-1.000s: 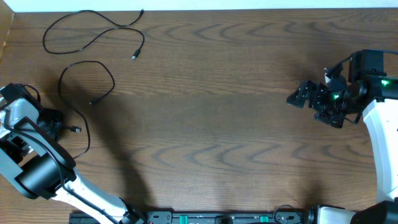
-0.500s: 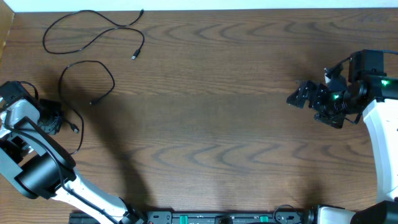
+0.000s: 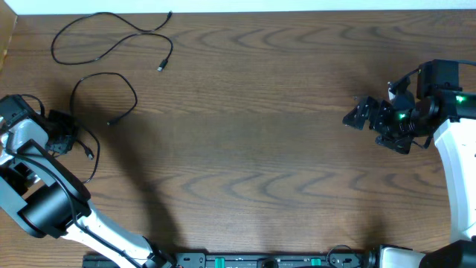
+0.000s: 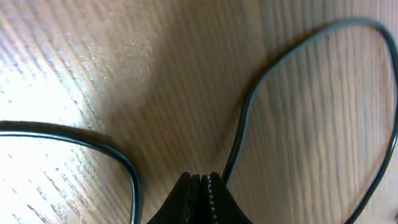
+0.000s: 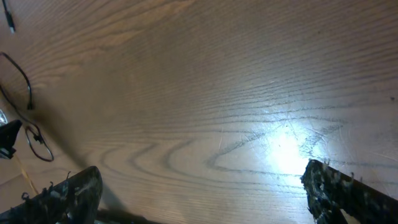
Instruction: Untangle cables
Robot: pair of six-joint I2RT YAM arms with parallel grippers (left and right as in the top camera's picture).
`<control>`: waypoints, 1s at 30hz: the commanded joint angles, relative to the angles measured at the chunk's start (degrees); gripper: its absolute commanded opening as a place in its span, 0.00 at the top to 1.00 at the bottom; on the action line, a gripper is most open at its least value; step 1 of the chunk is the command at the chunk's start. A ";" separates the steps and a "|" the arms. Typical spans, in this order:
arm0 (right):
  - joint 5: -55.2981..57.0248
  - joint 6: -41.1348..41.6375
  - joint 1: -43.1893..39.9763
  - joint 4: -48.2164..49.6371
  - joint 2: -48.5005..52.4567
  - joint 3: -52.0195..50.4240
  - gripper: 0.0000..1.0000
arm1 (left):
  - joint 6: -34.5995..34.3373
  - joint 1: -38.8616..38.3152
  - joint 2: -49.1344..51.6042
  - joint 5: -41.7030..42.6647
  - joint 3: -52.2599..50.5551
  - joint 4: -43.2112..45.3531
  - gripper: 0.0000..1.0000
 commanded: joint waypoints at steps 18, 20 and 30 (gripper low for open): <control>-0.31 0.57 3.45 2.93 0.02 0.20 0.01 | 23.85 -23.04 -5.99 -4.85 1.49 -0.13 0.31; -0.28 0.52 4.07 3.45 0.02 0.17 0.01 | 25.88 -25.20 -5.81 -10.60 0.74 0.13 0.31; -0.31 -0.66 6.10 3.34 0.02 0.15 0.01 | 35.71 -27.02 -2.75 -15.15 0.39 -1.03 0.30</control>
